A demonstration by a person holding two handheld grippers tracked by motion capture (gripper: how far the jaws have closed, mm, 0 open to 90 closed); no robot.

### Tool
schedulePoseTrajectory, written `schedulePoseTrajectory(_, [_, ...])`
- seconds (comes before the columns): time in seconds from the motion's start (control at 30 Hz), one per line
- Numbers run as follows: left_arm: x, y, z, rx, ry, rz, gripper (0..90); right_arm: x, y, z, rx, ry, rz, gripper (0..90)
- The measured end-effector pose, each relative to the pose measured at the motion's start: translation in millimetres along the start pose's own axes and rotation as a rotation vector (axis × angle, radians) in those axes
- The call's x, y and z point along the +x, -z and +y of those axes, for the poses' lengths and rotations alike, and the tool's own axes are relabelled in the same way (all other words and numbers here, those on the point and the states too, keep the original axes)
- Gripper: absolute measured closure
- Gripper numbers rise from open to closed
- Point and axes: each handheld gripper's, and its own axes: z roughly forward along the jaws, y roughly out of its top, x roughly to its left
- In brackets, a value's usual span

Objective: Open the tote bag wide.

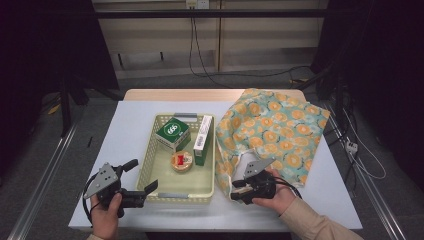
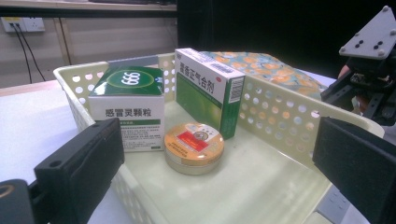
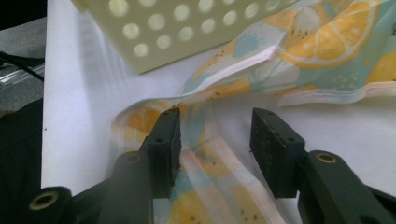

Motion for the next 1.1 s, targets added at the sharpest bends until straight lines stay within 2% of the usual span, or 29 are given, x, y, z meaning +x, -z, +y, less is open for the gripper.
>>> schedulePoseTrajectory(0.07, [0.3,-0.1,-0.4,-0.003,0.003,-0.001,2.1,1.2,0.0,0.4,0.002,0.015,-0.014,57.8])
schedulePoseTrajectory(0.27, [-0.3,-0.2,-0.3,-0.001,0.002,-0.001,2.1,-3.6,1.5,-1.1,-0.003,0.031,-0.050,79.7])
schedulePoseTrajectory(0.4, [-0.1,-0.2,-0.4,-0.001,0.001,-0.001,2.1,-8.0,4.2,-0.6,0.002,0.034,-0.073,90.0])
schedulePoseTrajectory(0.47, [0.1,0.2,-0.2,0.000,0.000,0.001,2.1,-12.5,7.2,-0.5,0.010,0.034,-0.099,90.0])
schedulePoseTrajectory(0.57, [-0.3,-0.3,-0.4,0.000,0.001,-0.001,2.1,-20.4,13.5,-0.8,-0.006,0.010,-0.114,90.0])
schedulePoseTrajectory(0.73, [-0.1,-0.2,-0.2,0.000,0.000,0.000,2.1,-25.9,28.0,-0.3,-0.059,-0.014,-0.115,90.0])
schedulePoseTrajectory(0.77, [0.0,-0.1,-0.3,0.000,0.001,0.000,2.1,-25.1,30.0,-0.6,-0.077,-0.021,-0.095,90.0])
schedulePoseTrajectory(0.8, [0.1,-0.1,-0.4,-0.001,0.001,0.000,2.1,-23.7,31.4,-0.9,-0.094,-0.029,-0.068,88.0])
schedulePoseTrajectory(0.83, [0.2,0.0,-0.4,-0.001,0.000,0.000,2.1,-21.3,31.7,-1.0,-0.107,-0.042,-0.041,78.5])
schedulePoseTrajectory(0.9, [0.4,0.4,0.2,-0.003,0.002,0.003,2.1,-14.5,30.1,-0.4,-0.100,-0.042,-0.017,61.0])
schedulePoseTrajectory(0.97, [0.7,0.8,0.9,-0.005,-0.004,0.005,2.1,-7.2,26.1,-0.5,-0.089,-0.025,0.036,56.2])
schedulePoseTrajectory(1.03, [1.0,0.9,0.8,-0.008,-0.002,0.005,2.1,-0.2,19.7,-1.1,-0.061,0.002,0.028,47.1])
schedulePoseTrajectory(1.1, [1.1,0.4,0.4,-0.007,0.003,0.003,2.1,3.6,10.9,-2.7,-0.013,0.042,0.018,46.3])
